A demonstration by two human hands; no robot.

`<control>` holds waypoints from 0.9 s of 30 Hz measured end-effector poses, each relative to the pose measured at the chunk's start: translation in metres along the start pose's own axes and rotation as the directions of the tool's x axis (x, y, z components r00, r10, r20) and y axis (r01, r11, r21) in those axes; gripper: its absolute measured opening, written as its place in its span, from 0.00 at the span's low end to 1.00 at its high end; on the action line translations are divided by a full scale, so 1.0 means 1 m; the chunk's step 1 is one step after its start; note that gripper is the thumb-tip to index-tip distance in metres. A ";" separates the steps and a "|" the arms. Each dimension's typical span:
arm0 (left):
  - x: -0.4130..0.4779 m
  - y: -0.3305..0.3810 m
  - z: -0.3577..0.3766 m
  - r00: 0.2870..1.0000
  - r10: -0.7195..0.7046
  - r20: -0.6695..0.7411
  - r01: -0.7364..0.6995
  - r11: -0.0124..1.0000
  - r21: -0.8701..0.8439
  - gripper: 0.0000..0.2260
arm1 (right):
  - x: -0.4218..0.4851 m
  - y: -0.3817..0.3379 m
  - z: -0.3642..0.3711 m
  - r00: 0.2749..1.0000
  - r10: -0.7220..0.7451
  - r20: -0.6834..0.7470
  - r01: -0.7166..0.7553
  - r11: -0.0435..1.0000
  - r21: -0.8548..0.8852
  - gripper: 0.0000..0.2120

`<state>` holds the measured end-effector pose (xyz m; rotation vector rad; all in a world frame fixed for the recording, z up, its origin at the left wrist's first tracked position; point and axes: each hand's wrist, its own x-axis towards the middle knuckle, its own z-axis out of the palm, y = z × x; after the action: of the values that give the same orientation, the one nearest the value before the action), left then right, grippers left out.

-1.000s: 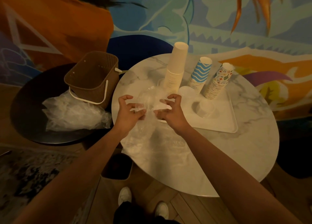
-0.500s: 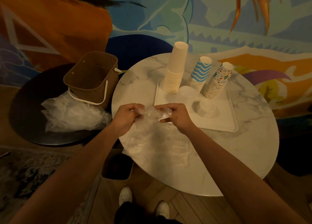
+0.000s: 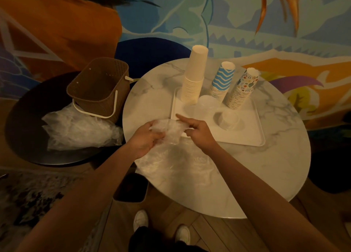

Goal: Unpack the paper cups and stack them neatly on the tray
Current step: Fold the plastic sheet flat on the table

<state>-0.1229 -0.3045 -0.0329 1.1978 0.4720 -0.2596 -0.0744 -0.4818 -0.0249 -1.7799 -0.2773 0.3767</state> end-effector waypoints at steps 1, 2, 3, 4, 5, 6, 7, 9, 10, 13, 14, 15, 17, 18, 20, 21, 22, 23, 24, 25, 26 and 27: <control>0.001 -0.003 0.001 1.000 0.016 -0.019 -0.016 1.000 0.000 0.24 | 0.000 -0.001 -0.002 0.988 0.150 0.047 -0.157 0.958 0.240 0.32; 0.001 -0.006 0.002 0.999 0.019 -0.032 -0.019 1.000 0.005 0.25 | -0.001 -0.001 -0.003 0.955 0.271 0.121 -0.297 0.865 0.405 0.35; 0.000 -0.009 0.006 0.999 0.024 -0.041 -0.024 1.000 0.015 0.26 | -0.003 -0.001 -0.004 0.926 0.334 0.178 -0.378 0.810 0.448 0.33; -0.001 -0.013 0.010 0.998 0.034 -0.048 -0.033 0.999 0.029 0.28 | -0.006 -0.001 -0.004 0.907 0.368 0.204 -0.421 0.815 0.398 0.29; -0.001 -0.017 0.013 0.998 0.044 -0.053 -0.042 0.998 0.045 0.29 | -0.008 0.002 -0.002 0.899 0.386 0.208 -0.435 0.843 0.316 0.25; -0.001 -0.022 0.015 0.997 0.051 -0.057 -0.048 0.997 0.062 0.31 | -0.011 0.006 0.000 0.900 0.389 0.195 -0.428 0.872 0.238 0.22; 0.000 -0.025 0.016 0.997 0.052 -0.060 -0.048 0.996 0.075 0.34 | -0.013 0.011 0.002 0.909 0.380 0.169 -0.409 0.892 0.193 0.19; 0.001 -0.033 0.016 0.998 0.034 -0.051 -0.029 0.996 0.083 0.39 | -0.017 0.024 0.003 0.928 0.353 0.118 -0.369 0.910 0.189 0.12; 0.001 -0.036 0.014 0.999 0.033 -0.038 -0.029 0.995 0.094 0.41 | -0.019 0.030 0.002 0.928 0.357 0.104 -0.371 0.906 0.203 0.11; -0.003 -0.047 0.011 0.989 0.147 -0.001 -0.140 0.941 0.309 0.42 | -0.027 0.043 0.001 0.911 0.406 0.073 -0.412 0.898 0.156 0.12; -0.003 -0.052 0.011 0.976 0.216 0.017 -0.202 0.875 0.441 0.38 | -0.029 0.048 0.002 0.903 0.427 0.038 -0.429 0.898 0.099 0.13; -0.003 -0.058 0.011 0.958 0.284 0.042 -0.254 0.768 0.588 0.33 | -0.032 0.051 0.004 0.897 0.442 -0.002 -0.442 0.896 0.035 0.15; -0.002 -0.067 0.010 0.942 0.322 0.096 -0.270 0.552 0.789 0.25 | -0.035 0.059 0.008 0.907 0.416 -0.067 -0.422 0.895 -0.144 0.20; -0.002 -0.072 0.009 0.948 0.297 0.113 -0.251 0.484 0.838 0.23 | -0.036 0.062 0.010 0.920 0.381 -0.089 -0.391 0.886 -0.249 0.22; 0.000 -0.081 0.008 0.963 0.230 0.139 -0.223 0.396 0.891 0.25 | -0.038 0.066 0.012 0.953 0.283 -0.104 -0.301 0.854 -0.424 0.26; 0.001 -0.085 0.008 0.965 0.216 0.148 -0.220 0.361 0.906 0.27 | -0.039 0.068 0.013 0.969 0.223 -0.103 -0.244 0.829 -0.503 0.28; 0.002 -0.087 0.007 0.964 0.214 0.156 -0.221 0.327 0.919 0.28 | -0.040 0.070 0.013 0.985 0.147 -0.092 -0.173 0.792 -0.586 0.30; 0.003 -0.089 0.006 0.961 0.218 0.169 -0.227 0.280 0.933 0.28 | -0.042 0.070 0.013 0.997 0.051 -0.056 -0.075 0.742 -0.667 0.31; 0.003 -0.091 0.005 0.953 0.230 0.196 -0.245 0.211 0.946 0.28 | -0.044 0.070 0.014 0.999 -0.050 0.018 0.047 0.680 -0.731 0.30; 0.003 -0.092 0.003 0.940 0.253 0.231 -0.267 0.121 0.956 0.28 | -0.044 0.073 0.015 0.985 -0.134 0.107 0.167 0.610 -0.775 0.30; 0.002 -0.093 0.001 0.921 0.283 0.268 -0.284 0.016 0.959 0.27 | -0.044 0.077 0.015 0.963 -0.186 0.197 0.268 0.541 -0.797 0.30; 0.002 -0.094 -0.001 0.905 0.301 0.299 -0.290 -0.076 0.954 0.27 | -0.042 0.081 0.015 0.939 -0.202 0.280 0.344 0.481 -0.806 0.29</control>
<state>-0.1627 -0.3360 -0.1120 2.7833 -0.1516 -0.1735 -0.1201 -0.5040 -0.1019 -2.6278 -0.9936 0.1184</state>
